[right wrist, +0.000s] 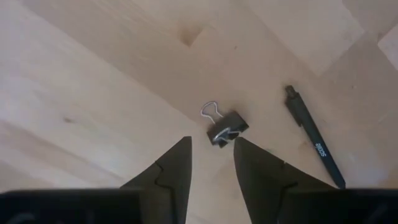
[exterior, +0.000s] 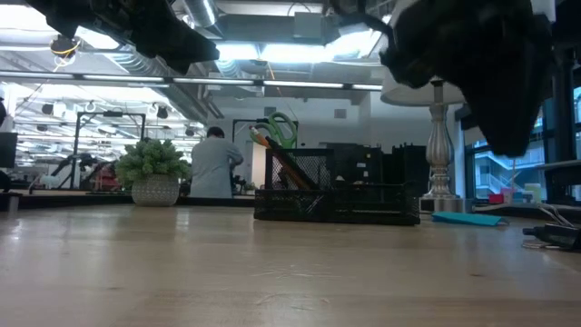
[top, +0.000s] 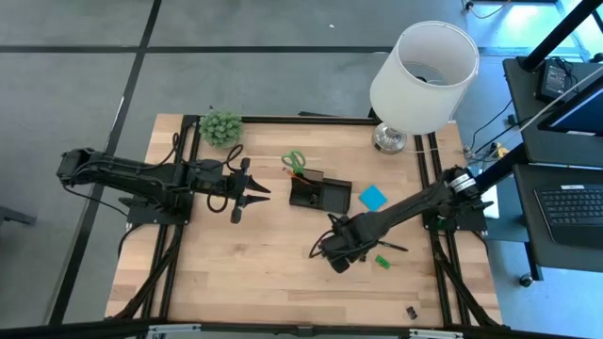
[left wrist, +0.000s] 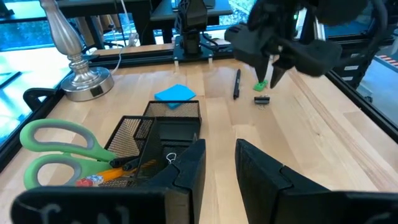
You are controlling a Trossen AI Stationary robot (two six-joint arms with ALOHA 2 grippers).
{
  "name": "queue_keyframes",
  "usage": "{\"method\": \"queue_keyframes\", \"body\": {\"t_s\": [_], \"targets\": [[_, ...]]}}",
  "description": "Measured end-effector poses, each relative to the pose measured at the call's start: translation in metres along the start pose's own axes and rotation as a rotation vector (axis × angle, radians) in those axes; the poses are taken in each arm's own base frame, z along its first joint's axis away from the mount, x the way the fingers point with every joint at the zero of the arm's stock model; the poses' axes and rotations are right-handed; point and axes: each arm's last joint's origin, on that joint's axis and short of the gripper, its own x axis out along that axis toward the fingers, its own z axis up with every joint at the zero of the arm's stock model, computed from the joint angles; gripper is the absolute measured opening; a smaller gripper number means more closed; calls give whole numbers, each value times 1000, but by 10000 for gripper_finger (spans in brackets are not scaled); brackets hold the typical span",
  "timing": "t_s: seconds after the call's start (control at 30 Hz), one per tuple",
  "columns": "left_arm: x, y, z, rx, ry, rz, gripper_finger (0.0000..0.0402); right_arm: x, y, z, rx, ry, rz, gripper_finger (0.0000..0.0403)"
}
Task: Pick and place office supplies into organizer
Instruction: Put the top black binder clip into the black organizer
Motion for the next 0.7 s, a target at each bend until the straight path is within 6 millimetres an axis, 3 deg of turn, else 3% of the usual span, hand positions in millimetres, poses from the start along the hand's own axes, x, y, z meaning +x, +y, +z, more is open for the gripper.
{"method": "queue_keyframes", "body": {"t_s": [0.3, 0.7], "targets": [[0, 0, 0, 0, 0, 0, 82, 27, 7, 4, 10, 41, -75, 123], [0, 0, 0, 0, 1, 0, 82, 32, 8, 2, 81, 47, -99, 123]]}}
